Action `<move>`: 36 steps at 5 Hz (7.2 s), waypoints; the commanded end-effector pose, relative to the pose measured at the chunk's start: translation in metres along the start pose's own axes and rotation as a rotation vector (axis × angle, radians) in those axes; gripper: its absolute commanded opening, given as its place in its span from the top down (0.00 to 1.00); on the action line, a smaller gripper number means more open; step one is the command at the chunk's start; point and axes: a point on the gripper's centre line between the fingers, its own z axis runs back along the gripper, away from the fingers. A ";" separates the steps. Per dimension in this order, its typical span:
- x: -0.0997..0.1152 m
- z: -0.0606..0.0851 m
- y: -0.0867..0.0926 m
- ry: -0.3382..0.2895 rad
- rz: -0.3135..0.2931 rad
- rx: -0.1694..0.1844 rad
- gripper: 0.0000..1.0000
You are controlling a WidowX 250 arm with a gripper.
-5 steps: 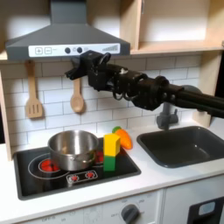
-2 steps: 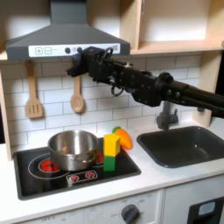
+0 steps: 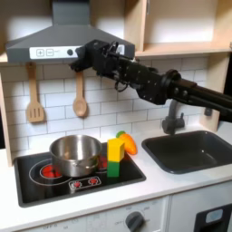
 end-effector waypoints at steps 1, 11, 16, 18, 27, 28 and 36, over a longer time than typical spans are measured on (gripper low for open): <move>-0.001 -0.002 -0.002 0.000 0.002 -0.005 1.00; -0.023 0.101 0.011 0.551 -0.151 -0.110 0.00; -0.027 0.105 0.013 0.560 -0.145 -0.108 0.00; -0.038 0.109 0.021 0.588 -0.140 -0.065 0.00; -0.068 0.173 0.047 0.580 -0.395 0.122 0.00; -0.066 0.170 0.046 0.550 -0.392 0.257 0.00; -0.126 0.133 0.013 0.701 -0.204 0.099 0.00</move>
